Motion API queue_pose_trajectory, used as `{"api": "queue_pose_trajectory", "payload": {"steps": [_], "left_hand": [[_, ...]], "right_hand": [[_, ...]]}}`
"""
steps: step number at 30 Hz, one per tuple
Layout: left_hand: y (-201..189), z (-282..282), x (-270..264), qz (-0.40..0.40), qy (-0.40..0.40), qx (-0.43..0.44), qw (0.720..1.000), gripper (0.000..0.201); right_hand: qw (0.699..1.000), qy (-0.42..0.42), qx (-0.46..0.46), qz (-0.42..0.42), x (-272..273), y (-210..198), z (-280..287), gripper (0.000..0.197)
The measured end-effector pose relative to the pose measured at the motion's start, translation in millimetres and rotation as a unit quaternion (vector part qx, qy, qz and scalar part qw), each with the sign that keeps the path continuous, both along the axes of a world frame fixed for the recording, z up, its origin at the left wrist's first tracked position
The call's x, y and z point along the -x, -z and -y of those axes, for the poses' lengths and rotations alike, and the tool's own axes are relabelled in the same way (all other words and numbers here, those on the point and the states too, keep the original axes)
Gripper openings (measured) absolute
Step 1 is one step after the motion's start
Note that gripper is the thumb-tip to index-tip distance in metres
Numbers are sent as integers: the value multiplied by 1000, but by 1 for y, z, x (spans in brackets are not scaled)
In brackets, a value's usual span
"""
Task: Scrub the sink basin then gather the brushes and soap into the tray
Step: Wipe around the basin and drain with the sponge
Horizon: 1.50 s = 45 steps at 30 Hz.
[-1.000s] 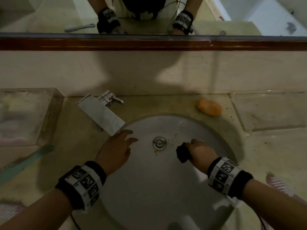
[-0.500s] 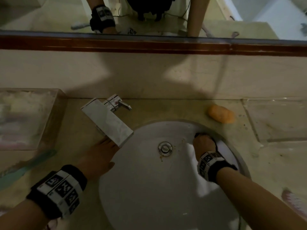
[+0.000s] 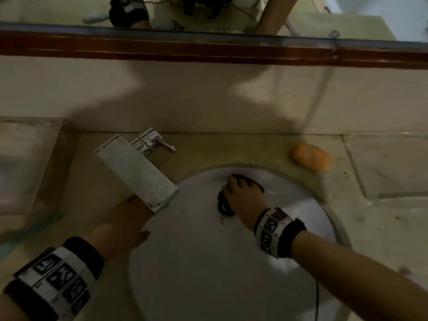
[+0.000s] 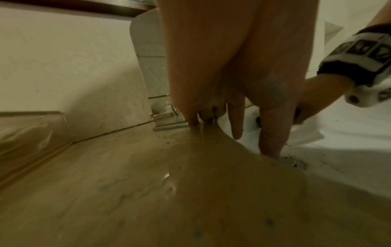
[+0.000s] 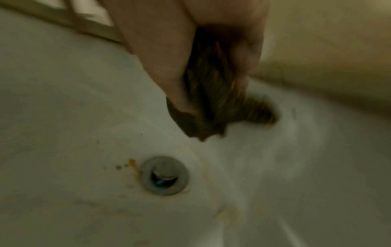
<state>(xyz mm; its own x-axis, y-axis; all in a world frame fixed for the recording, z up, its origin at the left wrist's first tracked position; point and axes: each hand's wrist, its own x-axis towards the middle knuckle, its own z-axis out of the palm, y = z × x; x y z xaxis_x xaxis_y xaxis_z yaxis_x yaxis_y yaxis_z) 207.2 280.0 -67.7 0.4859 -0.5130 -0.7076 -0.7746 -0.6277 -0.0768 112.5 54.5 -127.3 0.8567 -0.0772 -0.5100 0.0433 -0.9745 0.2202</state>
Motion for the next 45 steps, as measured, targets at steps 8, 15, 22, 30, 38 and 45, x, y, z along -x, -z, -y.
{"api": "queue_pose_trajectory", "payload": {"steps": [8,15,22,30,38,45], "left_hand": [[13,0,-5,-28,15,18,999,62],[3,3,-1,-31,6,51,998,60],[3,1,0,-33,6,74,997,58],[18,-5,-5,-42,-17,88,995,58],[25,-6,-6,-44,-44,98,993,61],[26,-10,-10,0,30,123,992,72]], "right_hand": [[992,15,123,-19,1,11,11,17],[980,124,126,-96,37,42,37,43],[960,243,-45,-130,46,19,44,34],[961,275,-18,-14,30,37,37,53],[954,254,-142,-78,2,60,3,53],[948,300,-106,-20,27,35,21,45]]}}
